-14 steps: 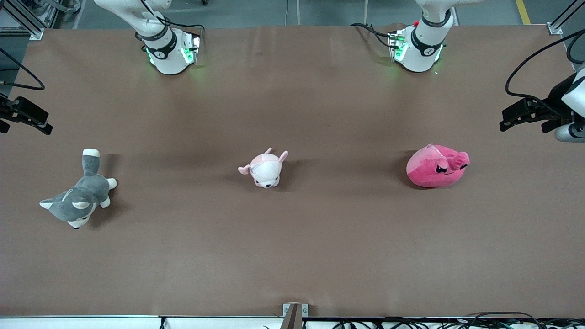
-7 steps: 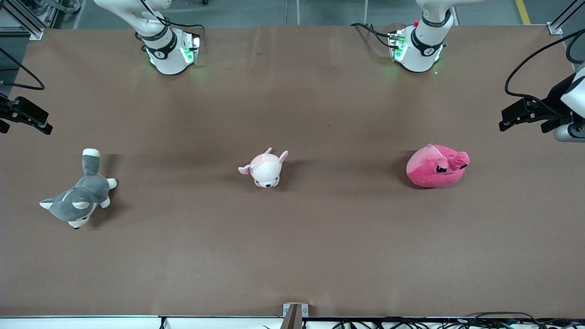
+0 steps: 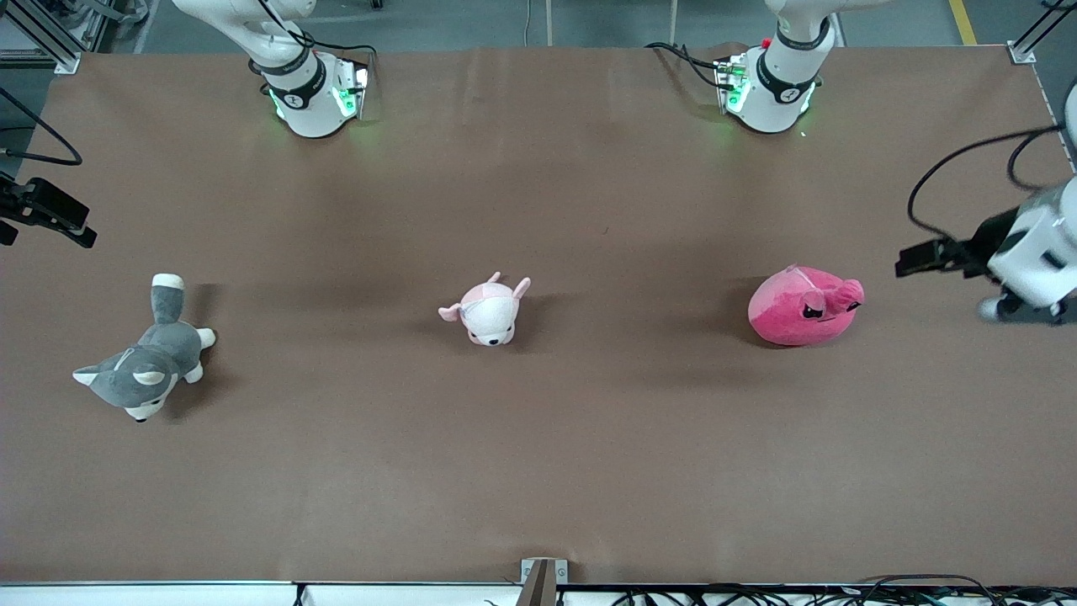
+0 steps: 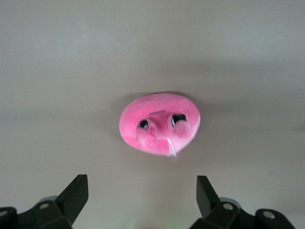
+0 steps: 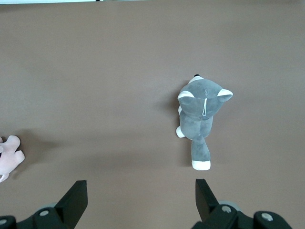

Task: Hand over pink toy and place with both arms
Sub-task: 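Reach the left gripper down to the large pink pig and grasp it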

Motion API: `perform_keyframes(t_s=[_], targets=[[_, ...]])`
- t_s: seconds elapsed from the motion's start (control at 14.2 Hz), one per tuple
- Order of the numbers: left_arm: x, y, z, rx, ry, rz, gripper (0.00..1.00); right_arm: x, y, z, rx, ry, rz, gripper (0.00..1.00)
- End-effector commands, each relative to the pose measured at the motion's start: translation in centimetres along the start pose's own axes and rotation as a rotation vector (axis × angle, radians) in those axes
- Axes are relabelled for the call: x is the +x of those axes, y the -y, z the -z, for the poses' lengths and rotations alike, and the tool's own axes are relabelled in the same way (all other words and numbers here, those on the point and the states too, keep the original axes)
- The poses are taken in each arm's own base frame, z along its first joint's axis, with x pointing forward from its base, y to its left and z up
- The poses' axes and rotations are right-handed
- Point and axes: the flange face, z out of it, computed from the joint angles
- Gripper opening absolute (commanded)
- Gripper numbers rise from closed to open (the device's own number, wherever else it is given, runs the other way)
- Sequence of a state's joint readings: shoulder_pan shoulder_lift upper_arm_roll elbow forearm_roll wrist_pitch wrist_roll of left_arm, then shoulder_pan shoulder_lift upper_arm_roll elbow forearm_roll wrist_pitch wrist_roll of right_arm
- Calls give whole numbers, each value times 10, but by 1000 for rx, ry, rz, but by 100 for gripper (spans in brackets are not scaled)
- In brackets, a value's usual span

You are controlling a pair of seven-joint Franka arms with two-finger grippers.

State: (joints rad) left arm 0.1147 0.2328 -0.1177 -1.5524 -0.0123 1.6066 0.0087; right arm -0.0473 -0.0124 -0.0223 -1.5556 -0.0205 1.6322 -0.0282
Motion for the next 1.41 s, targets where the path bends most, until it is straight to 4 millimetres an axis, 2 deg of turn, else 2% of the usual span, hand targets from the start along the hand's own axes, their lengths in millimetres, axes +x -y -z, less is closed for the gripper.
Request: perform_keyframes(t_s=[0.0, 0.28, 0.49, 0.71, 0.78, 1.06, 1.34], targets=[[18, 10, -46, 1, 8, 18, 100, -8, -2, 4, -21, -7, 9, 100], [39, 16, -100, -13, 64, 52, 100, -8, -2, 4, -21, -9, 9, 100], [36, 26, -128, -29, 90, 73, 100, -8, 0, 4, -20, -6, 12, 100], [34, 22, -158, -57, 106, 86, 92, -9, 0, 4, -20, -3, 12, 100], [32, 20, -163, -74, 107, 93, 90, -9, -1, 4, -20, -4, 10, 100], [20, 13, -164, -79, 130, 114, 79, -9, -1, 4, -20, -2, 10, 100], [9, 18, -169, -76, 150, 121, 70, -9, -1, 4, -20, -2, 10, 100]])
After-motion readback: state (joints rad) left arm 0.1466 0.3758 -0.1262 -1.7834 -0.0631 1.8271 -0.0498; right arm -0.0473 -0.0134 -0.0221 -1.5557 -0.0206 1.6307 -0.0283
